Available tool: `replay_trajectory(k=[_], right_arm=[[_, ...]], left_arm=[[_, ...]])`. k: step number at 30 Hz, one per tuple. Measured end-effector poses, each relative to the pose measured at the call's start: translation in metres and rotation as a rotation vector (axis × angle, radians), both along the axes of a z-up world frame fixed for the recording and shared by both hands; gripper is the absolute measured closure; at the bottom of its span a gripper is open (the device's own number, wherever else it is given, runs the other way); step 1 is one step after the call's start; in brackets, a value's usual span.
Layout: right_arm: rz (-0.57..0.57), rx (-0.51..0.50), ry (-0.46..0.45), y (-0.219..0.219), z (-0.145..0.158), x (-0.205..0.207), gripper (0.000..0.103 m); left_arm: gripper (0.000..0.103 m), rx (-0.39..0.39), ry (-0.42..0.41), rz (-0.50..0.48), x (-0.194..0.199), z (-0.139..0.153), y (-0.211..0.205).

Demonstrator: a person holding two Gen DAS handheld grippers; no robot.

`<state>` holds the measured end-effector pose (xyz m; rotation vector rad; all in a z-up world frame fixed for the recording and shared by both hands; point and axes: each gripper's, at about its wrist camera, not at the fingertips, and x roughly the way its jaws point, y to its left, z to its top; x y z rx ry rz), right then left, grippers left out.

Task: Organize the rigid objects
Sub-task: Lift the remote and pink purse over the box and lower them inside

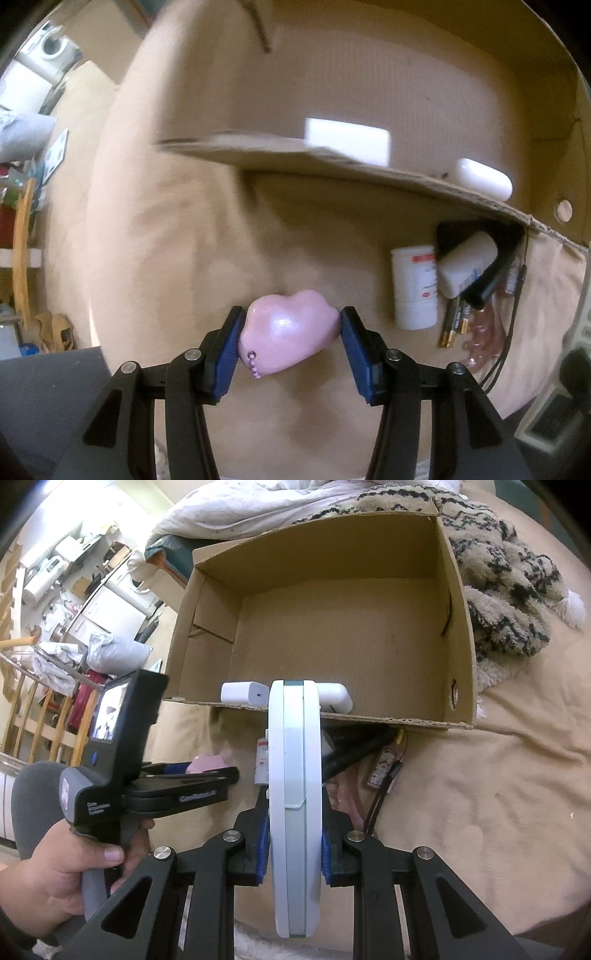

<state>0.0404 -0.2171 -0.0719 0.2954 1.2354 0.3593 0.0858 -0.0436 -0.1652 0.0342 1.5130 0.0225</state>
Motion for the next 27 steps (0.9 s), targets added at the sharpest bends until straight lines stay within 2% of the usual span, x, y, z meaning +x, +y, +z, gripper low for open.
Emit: replay_trajectory(k=[5,10,15,20,23,27], right_arm=[[-0.006,-0.002,-0.012,-0.002,0.003,-0.002,0.080],[-0.019,0.022,-0.049,-0.010,0.013,-0.007,0.080],[-0.044,0.063,-0.122,-0.020,0.029,-0.011,0.080],[-0.080,0.137,-0.246,-0.033,0.055,-0.012,0.080],[-0.106,0.157,-0.289,-0.042,0.064,-0.008,0.080],[-0.135,0.164,-0.326,-0.054,0.074,0.006,0.080]], left_arm=[[0.054,0.016,-0.025,0.038,-0.009,0.013,0.019],[0.054,0.027,-0.073,0.048,-0.019,0.039,0.031],[0.054,0.037,-0.154,0.029,-0.031,0.073,0.038],[0.054,0.042,-0.253,0.020,-0.033,0.106,0.040],[0.054,0.041,-0.297,0.017,-0.024,0.131,0.030],[0.054,0.049,-0.349,0.004,-0.010,0.149,0.030]])
